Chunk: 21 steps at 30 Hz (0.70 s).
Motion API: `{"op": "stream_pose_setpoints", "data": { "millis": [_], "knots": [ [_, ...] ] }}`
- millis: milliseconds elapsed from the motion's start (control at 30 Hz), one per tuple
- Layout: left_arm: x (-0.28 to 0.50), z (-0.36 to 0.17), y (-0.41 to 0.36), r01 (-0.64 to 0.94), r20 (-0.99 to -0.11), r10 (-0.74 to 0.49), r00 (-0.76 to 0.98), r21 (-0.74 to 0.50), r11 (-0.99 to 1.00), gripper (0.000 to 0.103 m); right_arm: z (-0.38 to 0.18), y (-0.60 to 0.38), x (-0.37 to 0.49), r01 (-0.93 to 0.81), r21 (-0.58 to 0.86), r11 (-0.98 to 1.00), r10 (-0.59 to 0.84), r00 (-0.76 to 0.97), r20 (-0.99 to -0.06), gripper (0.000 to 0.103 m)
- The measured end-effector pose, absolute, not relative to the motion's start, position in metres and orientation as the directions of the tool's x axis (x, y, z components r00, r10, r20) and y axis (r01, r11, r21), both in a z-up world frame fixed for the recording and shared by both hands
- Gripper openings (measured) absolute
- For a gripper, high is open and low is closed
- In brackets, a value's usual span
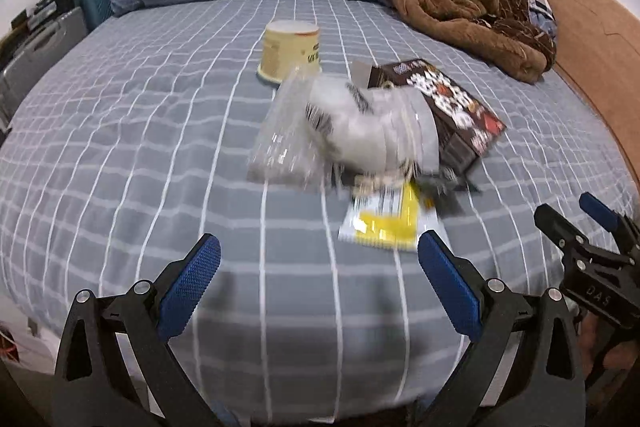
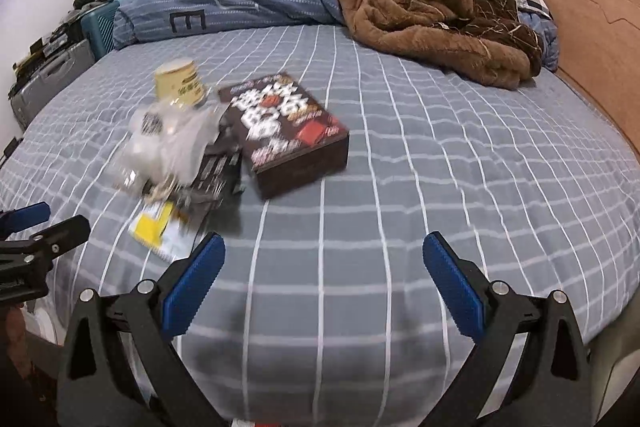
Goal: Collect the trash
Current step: 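Raise both tools back over the trash on the bed, then grasp the white paper bag with the left tool while the right tool grasps the brown chocolate box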
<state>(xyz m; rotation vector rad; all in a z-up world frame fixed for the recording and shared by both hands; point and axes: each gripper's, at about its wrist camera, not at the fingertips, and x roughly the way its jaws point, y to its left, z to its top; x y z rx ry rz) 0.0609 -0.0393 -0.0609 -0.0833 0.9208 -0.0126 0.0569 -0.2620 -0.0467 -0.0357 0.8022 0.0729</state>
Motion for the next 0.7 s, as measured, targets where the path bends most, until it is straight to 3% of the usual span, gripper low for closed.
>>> {"op": "stream_pose_setpoints", "data": {
  "millis": [533, 700],
  "knots": [
    [0.159, -0.067, -0.061, -0.009, -0.808, -0.021, 0.589, -0.033, 0.999, 0.096, -0.041, -0.254, 0.153, -0.253, -0.025, 0.967, 0.158, 0.676, -0.72, 0.095],
    [0.176, -0.073, -0.065, -0.009, -0.82, -0.01, 0.573, -0.018, 1.0, 0.09, -0.045, -0.247, 0.173, -0.302, -0.012, 0.953, 0.194, 0.642, -0.742, 0.095]
  ]
}}
